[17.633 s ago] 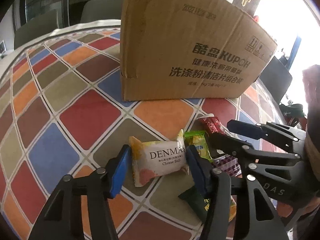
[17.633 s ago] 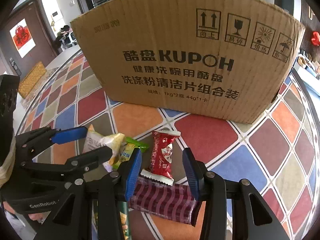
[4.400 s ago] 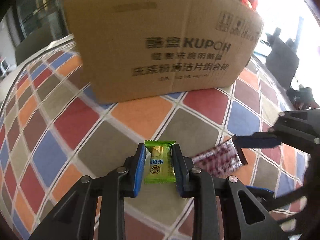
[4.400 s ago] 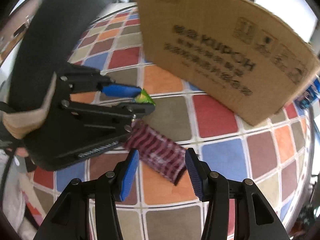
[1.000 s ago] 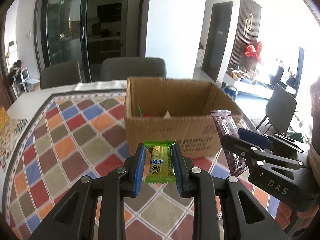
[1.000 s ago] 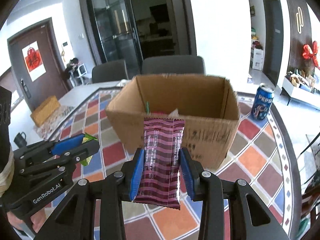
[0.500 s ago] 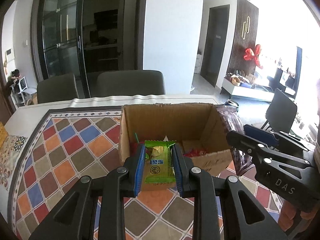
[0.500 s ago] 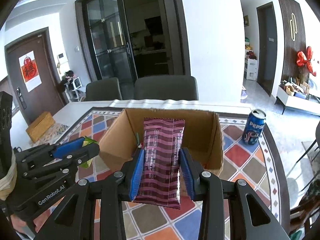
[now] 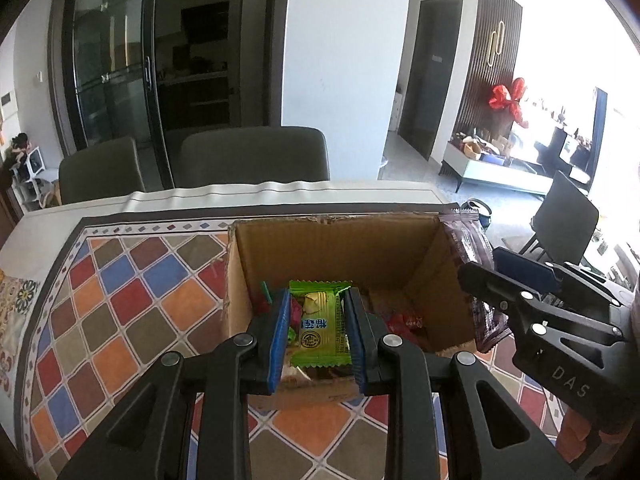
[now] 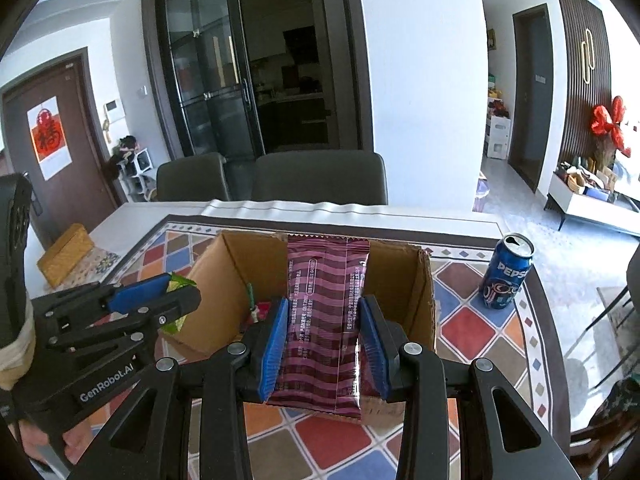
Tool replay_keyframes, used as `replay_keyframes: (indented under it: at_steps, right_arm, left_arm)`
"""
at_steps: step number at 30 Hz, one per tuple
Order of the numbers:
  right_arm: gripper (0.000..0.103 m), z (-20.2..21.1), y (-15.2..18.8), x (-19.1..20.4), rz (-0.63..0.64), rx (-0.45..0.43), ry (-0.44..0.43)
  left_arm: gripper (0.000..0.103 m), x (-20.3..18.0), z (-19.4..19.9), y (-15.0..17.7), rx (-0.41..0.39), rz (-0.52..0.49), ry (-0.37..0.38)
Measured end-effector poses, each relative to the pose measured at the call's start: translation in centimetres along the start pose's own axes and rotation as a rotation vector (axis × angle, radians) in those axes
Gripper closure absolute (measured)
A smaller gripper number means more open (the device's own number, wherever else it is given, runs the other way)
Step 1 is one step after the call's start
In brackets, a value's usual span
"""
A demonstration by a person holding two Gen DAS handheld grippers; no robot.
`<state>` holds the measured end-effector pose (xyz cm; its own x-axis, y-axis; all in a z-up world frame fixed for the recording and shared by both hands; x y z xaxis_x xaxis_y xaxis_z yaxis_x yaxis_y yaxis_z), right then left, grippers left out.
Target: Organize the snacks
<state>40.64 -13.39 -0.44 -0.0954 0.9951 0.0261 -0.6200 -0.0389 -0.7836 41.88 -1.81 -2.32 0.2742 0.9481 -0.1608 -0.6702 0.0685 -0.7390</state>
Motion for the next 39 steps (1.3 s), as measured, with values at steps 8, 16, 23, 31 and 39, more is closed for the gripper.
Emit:
replay_keyframes:
  at_steps: [8, 16, 23, 31, 39]
  right_arm:
    - [0.055, -1.6, -0.5, -0.9, -0.028, 0.024, 0.037]
    - [0.048, 0.2, 1.0, -1.1, -0.034, 0.025, 0.064]
    - [0.035, 4.2, 2.3, -1.1, -0.047, -0.018, 0.076]
    - [0.021, 9.5, 3.6, -0.7, -0.014, -0.1, 0.133]
    - [0.019, 13.2, 5.8, -1.3, -0.043, -0.114, 0.152]
  left_arm:
    - [0.055, 0.3, -0.2, -0.6, 0.002, -0.01, -0.041]
    - [0.046, -0.3, 3.2, 1.0, -0.06, -0.048, -0.114]
    - [0.033, -1.1, 7.5, 2.6, -0.126, -0.054, -0.139]
    - [0.014, -2.0, 12.2, 4.9, -0.197, -0.056, -0.168]
    - [0.008, -3.5, 15.6, 7.7, -0.221, -0.058, -0.16]
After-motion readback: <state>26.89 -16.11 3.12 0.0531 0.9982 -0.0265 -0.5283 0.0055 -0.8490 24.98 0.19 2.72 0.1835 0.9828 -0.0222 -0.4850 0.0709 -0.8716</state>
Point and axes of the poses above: each gripper's, at about its wrist camera, not at the fingertips, and z roughly against the way its jaws point, x to its left, y to its underside, the point moved 7 cm from there along -z, roughly the way its jaws point, and after that the axes turned 7 degrees about y, right-handed, at the moved point
